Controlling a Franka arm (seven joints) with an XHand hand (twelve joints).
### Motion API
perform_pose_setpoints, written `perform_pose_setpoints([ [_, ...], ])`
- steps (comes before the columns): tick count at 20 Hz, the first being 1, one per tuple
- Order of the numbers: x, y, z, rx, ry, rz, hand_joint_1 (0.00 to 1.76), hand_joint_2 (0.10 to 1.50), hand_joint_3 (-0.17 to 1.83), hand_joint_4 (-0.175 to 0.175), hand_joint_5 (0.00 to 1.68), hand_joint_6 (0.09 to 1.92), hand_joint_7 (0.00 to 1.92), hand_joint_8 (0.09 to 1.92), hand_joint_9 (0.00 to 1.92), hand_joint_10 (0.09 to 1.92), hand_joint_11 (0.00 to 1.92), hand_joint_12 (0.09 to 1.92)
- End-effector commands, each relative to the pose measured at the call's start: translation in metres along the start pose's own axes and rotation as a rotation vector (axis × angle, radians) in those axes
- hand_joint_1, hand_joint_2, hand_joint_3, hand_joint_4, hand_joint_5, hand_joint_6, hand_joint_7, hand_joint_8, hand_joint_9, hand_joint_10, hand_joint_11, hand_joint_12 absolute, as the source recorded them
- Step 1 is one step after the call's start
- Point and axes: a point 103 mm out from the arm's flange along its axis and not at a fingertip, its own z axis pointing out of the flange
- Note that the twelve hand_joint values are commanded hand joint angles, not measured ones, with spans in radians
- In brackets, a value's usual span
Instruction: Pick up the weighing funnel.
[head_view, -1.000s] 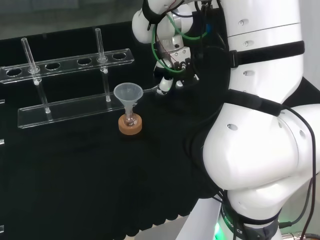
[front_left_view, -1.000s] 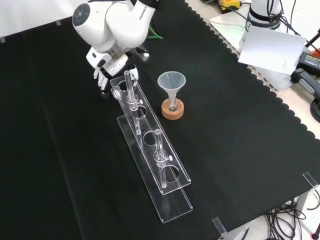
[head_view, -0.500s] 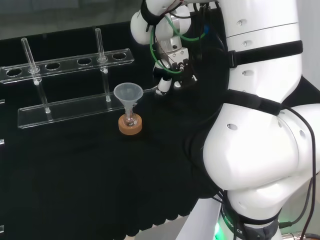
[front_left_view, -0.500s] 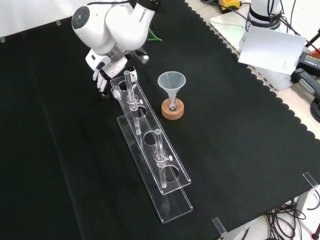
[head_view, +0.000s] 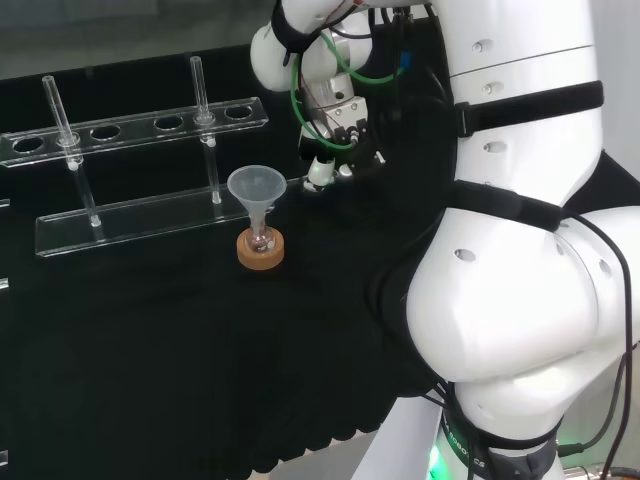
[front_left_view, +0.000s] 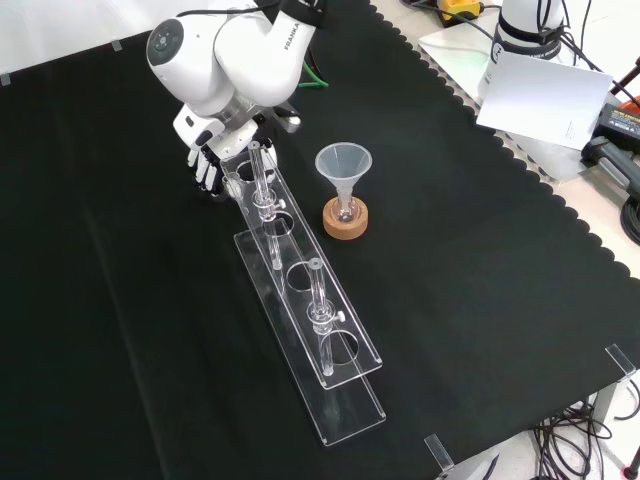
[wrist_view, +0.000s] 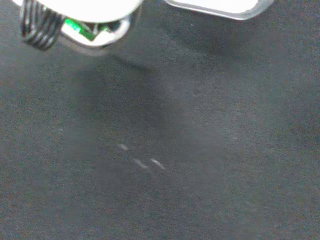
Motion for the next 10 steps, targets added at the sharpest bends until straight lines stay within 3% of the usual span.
perform_pose_setpoints([
  [1,-0.026,-0.001,0.005,-0.019,0.031,-0.007,0.97,0.58,0.64,0.036,0.72,0.74,0.53,0.7,0.81,0.52,0.53,1.28],
  [9,-0.024,-0.004,0.002,-0.031,0.035,-0.017,0.97,0.58,0.65,0.035,0.72,0.76,0.54,0.7,0.81,0.52,0.54,1.27],
  [10,-0.008,-0.003,-0.001,-0.025,0.01,0.001,0.97,0.58,0.65,0.035,0.72,0.76,0.54,0.7,0.82,0.52,0.54,1.27],
])
